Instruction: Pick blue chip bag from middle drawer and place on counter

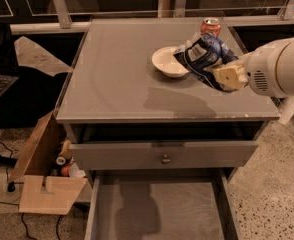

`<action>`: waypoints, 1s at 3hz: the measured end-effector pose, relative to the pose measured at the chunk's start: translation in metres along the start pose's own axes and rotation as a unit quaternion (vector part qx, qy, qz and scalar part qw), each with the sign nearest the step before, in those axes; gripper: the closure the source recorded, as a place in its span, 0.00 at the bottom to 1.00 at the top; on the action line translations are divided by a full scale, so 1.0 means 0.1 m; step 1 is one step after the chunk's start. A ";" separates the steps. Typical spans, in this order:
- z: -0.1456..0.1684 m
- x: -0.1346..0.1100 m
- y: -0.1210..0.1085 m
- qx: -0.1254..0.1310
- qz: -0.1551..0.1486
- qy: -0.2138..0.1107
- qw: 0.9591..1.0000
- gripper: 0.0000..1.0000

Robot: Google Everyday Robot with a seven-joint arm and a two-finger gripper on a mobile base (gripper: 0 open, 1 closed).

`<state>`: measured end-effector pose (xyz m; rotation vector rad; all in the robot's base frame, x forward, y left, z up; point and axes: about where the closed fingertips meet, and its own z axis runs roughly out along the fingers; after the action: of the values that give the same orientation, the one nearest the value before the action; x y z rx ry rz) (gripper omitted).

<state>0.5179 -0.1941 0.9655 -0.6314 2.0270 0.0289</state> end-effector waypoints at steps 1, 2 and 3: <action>0.07 0.14 -0.35 0.046 0.014 0.029 0.998 1.00; 0.13 0.36 -0.69 0.090 0.038 0.060 0.993 1.00; 0.10 0.37 -0.75 0.103 0.059 0.059 0.991 0.81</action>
Offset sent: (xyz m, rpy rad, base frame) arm 0.0382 -0.1242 -0.0395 -0.0456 0.1019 -0.4016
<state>0.5451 -0.2712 0.9475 -0.3896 2.1456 -0.1499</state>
